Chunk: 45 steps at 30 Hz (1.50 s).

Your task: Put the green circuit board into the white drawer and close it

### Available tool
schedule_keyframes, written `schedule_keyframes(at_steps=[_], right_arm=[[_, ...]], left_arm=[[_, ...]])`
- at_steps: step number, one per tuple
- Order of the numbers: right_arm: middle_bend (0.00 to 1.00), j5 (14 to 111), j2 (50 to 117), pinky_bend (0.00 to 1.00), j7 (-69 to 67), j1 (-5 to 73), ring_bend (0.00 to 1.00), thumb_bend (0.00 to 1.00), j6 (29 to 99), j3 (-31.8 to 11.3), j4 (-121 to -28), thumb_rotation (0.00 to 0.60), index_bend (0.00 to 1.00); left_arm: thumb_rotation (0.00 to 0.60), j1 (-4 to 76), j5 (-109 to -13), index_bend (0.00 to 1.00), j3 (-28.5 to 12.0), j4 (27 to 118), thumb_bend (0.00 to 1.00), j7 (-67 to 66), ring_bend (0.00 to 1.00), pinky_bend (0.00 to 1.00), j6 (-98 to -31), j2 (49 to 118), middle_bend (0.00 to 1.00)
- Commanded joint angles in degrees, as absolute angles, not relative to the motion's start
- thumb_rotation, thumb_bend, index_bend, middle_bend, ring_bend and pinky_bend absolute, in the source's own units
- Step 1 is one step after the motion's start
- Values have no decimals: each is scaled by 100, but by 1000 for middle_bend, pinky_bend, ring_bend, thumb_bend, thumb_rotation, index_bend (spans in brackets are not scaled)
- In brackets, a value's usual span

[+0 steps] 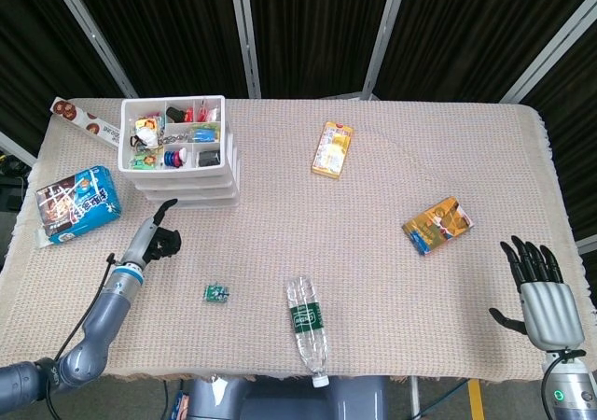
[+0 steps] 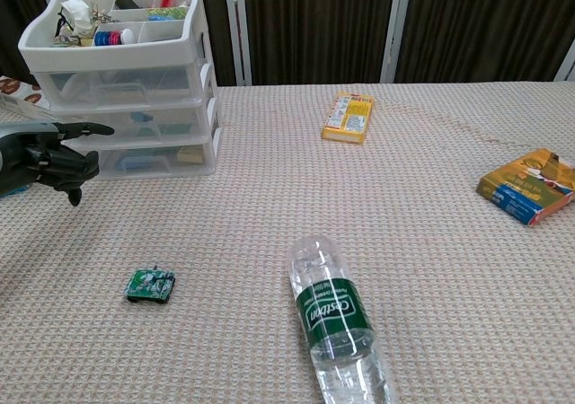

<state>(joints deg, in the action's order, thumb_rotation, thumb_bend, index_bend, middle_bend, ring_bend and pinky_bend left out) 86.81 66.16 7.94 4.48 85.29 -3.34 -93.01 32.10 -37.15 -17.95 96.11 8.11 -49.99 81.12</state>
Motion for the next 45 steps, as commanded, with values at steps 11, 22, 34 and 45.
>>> schedule_keyframes(at_steps=[11,22,34,45], right_arm=[[0,8681,6603,0,749,448,0,1,8517,-329,-9307,600,54],[0,8679,6607,0,766,451,0,0,8509,-326,-9310,600,54],[0,8671,6610,0,792,453,0,0,8499,-325,-9318,600,54],[0,8664,6610,0,799,451,0,0,8503,-327,-9322,600,55]], left_arm=[[600,3518,-3228,0,-1930,9186,698,773,834,615,-4814,8447,876],[600,3595,-2886,0,-2226,8847,704,1263,834,615,-4366,8635,877],[600,3590,-2949,6,-2351,8591,705,1755,835,615,-3818,8746,882],[600,3505,-3329,25,-2401,8692,706,1977,836,615,-3887,8765,883]])
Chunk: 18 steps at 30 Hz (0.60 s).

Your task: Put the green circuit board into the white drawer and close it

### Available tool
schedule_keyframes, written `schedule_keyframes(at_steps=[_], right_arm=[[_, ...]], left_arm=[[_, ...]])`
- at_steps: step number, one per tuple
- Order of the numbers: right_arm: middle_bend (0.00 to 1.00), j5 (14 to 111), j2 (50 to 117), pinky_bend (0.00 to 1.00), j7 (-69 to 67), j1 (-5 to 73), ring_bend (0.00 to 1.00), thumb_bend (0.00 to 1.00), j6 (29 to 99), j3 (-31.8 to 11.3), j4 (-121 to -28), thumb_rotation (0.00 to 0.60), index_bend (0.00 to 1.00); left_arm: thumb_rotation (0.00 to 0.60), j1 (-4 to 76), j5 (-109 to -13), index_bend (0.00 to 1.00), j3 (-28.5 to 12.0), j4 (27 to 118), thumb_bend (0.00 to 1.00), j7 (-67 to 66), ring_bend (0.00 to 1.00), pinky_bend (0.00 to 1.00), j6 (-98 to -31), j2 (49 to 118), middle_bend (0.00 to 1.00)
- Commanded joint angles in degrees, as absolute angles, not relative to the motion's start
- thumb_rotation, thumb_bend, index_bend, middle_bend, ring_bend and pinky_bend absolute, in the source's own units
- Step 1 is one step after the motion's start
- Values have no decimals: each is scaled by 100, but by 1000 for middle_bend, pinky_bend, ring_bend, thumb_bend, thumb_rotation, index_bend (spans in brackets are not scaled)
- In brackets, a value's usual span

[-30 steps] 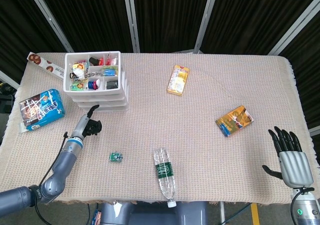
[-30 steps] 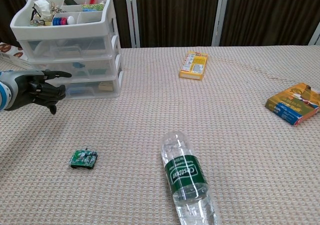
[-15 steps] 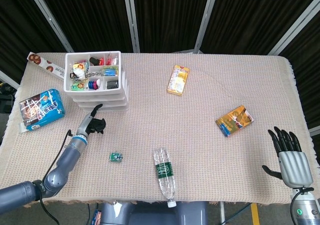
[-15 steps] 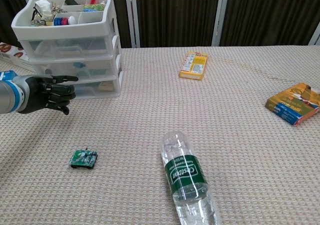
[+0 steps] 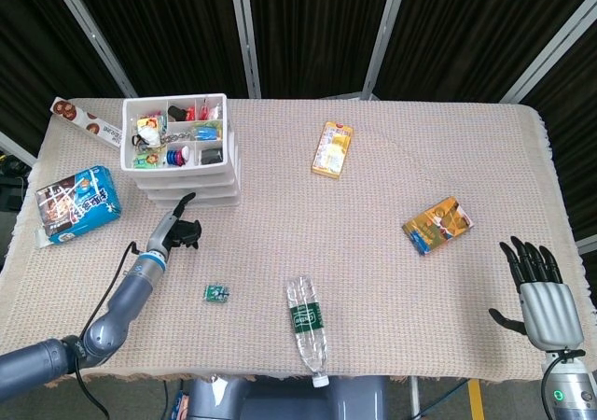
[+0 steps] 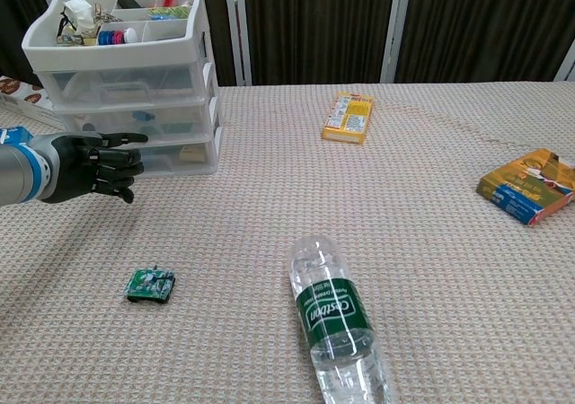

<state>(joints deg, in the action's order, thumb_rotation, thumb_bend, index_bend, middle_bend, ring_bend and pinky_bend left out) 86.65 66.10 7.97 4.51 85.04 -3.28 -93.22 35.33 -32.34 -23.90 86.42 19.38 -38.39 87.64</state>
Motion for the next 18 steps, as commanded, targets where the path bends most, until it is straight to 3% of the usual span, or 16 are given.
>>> schedule_keyframes(at_steps=[1,18], right_arm=[[0,8665,6609,0,801,451,0,0,8503,-327,-9323,600,55],[0,8658,6611,0,801,453,0,0,8499,-330,-9327,600,55]], left_arm=[[600,3496,-3376,25,-2399,8713,706,1989,836,615,-3908,8768,882],[600,3616,-3280,22,-2401,8573,707,2047,836,615,-3879,8802,883]])
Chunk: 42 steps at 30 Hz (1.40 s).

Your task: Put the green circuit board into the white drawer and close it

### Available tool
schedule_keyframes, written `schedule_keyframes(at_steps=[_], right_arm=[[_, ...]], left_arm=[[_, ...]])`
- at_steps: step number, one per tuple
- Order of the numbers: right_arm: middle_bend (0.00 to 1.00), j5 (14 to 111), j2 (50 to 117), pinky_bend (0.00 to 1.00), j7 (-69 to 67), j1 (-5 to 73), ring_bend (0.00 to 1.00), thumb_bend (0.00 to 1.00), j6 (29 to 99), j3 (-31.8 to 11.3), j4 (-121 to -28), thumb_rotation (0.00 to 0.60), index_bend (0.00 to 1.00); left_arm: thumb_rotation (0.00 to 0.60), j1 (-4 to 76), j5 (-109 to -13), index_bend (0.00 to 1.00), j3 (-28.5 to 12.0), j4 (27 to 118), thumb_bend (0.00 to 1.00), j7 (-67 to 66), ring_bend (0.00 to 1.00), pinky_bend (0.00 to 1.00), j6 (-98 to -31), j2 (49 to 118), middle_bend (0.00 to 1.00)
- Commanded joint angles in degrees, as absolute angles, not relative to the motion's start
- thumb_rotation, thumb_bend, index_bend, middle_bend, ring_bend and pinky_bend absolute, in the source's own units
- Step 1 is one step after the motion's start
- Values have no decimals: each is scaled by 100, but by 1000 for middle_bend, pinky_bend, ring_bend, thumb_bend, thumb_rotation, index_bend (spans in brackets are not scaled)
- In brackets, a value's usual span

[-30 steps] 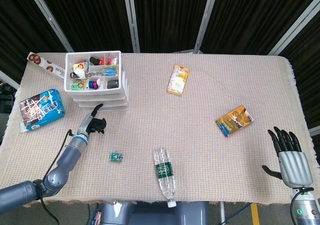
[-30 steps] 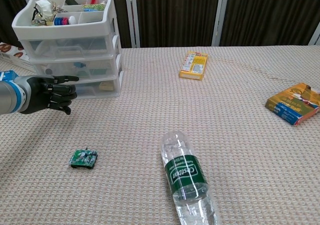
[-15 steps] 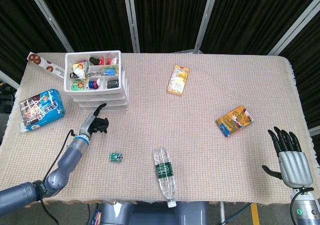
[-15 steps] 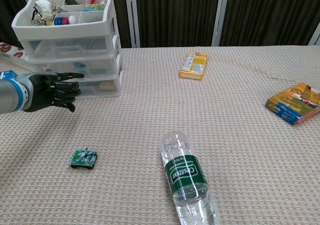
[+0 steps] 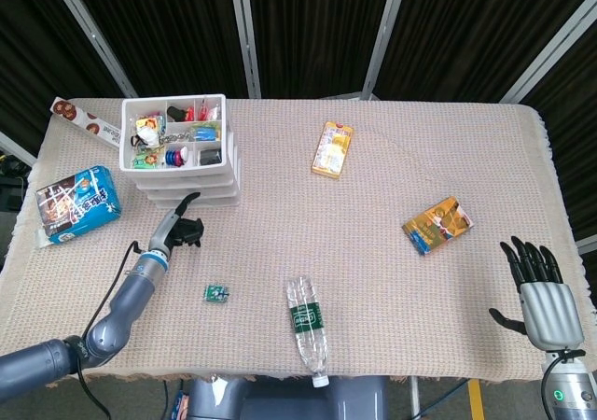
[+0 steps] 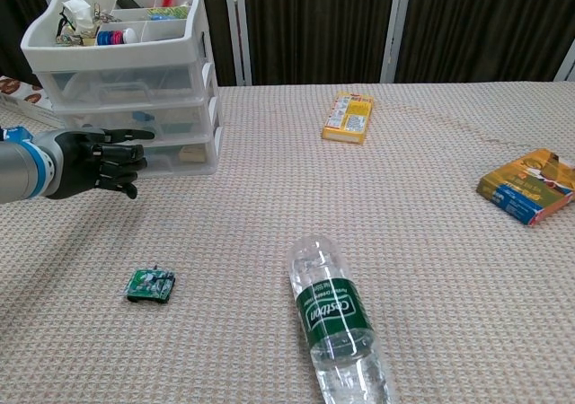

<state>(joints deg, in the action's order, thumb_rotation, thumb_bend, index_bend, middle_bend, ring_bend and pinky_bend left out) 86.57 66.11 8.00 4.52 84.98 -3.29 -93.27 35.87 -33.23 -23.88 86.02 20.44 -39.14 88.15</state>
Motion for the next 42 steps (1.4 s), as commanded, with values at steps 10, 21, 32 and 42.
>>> schedule_keyframes(at_steps=[10,21,32,42], right_arm=[[0,8655,6612,0,817,453,0,0,8494,-327,-9333,600,54],[0,8648,6608,0,823,448,0,0,8497,-327,-9340,600,54],[0,8648,6610,0,836,447,0,0,8508,-333,-9342,600,54],[0,8652,6616,0,839,437,0,0,8543,-344,-9337,600,54]], left_arm=[[600,3716,-3169,209,-2344,8554,706,2021,836,615,-3704,8744,884],[600,3625,-3355,295,-2261,8692,707,2072,837,615,-3782,8678,884],[600,3124,-4024,303,-2045,9256,707,2256,837,614,-3995,8316,884],[600,2700,-5385,148,-1361,9471,733,1243,837,611,-5364,8272,881]])
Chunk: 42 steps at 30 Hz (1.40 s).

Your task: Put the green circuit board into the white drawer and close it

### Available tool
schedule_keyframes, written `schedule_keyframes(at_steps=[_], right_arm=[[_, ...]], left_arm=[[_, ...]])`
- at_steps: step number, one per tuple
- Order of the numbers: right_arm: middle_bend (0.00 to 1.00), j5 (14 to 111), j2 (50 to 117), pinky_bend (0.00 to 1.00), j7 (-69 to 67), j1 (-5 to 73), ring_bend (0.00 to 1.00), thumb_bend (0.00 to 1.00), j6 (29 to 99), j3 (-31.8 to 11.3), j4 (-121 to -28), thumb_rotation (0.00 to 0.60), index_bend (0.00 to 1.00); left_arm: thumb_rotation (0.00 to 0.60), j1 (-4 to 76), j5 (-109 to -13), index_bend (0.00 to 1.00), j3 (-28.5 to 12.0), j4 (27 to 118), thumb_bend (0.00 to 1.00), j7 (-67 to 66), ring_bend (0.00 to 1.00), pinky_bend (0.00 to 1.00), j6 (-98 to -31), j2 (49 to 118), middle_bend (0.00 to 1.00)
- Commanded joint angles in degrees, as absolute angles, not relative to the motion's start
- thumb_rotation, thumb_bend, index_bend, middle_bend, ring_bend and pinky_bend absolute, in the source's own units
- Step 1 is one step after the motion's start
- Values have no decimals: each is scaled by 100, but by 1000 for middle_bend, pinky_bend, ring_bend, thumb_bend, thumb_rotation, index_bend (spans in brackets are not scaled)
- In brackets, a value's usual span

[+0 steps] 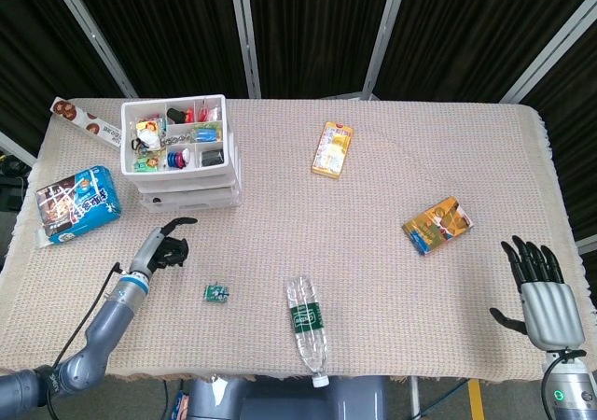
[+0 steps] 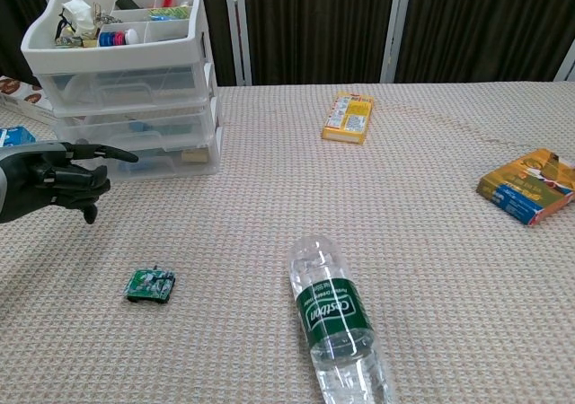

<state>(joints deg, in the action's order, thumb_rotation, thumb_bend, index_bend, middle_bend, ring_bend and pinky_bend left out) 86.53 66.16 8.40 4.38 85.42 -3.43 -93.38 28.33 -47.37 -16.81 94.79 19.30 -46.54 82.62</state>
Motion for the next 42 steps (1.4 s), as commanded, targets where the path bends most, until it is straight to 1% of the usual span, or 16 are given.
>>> schedule_keyframes(at_steps=[1,2,3,4,7,10,15,19,22,25,30,39,42], right_arm=[[0,8650,6617,0,839,438,0,0,8540,-344,-9336,600,54],[0,8644,6617,0,840,440,0,0,8534,-346,-9337,600,54],[0,8642,6618,0,845,441,0,0,8530,-345,-9338,600,54],[0,8640,6620,0,856,443,0,0,8527,-346,-9337,600,54],[0,8642,6624,0,872,445,0,0,8529,-348,-9338,600,54],[0,8641,6629,0,890,442,0,0,8533,-346,-9344,600,54],[0,8631,6628,0,899,438,0,0,8533,-347,-9350,600,55],[0,8626,6628,0,903,440,0,0,8527,-348,-9355,600,54],[0,8622,6627,0,905,440,0,0,8523,-348,-9361,600,55],[0,8622,6624,0,898,443,0,0,8515,-346,-9363,600,54],[0,8619,6616,0,879,441,0,0,8515,-347,-9360,600,55],[0,8622,6613,0,878,442,0,0,8509,-343,-9364,600,55],[0,8618,6614,0,888,442,0,0,8507,-343,-9371,600,55]], left_arm=[[600,2706,-5605,143,-1286,9440,758,933,837,611,-5605,8262,882],[600,2717,-5749,122,-1222,9447,786,545,837,611,-5861,8245,882],[600,2732,-5770,103,-1196,9490,796,333,837,611,-5950,8218,883],[600,2794,-5770,74,-1158,9563,801,-118,838,612,-6054,8110,883],[600,2930,-5667,37,-1140,9771,807,-1049,839,614,-6305,7913,884],[600,3023,-5479,30,-1190,9992,813,-1729,841,616,-6560,7805,886],[600,3169,-4972,52,-1279,10107,822,-2350,846,622,-6669,7728,890],[600,3292,-4474,138,-1325,10068,823,-2624,846,622,-6563,7761,891],[600,3412,-4027,183,-1396,10059,825,-2759,846,622,-6435,7773,891],[600,3495,-3858,197,-1404,9978,825,-2863,847,622,-6432,7840,891],[600,3589,-3646,193,-1421,9866,823,-2947,846,622,-6440,7952,891],[600,3675,-3510,197,-1394,9793,824,-3018,847,622,-6476,7988,891],[600,3694,-3422,255,-1384,9791,827,-3019,848,622,-6440,7983,893]])
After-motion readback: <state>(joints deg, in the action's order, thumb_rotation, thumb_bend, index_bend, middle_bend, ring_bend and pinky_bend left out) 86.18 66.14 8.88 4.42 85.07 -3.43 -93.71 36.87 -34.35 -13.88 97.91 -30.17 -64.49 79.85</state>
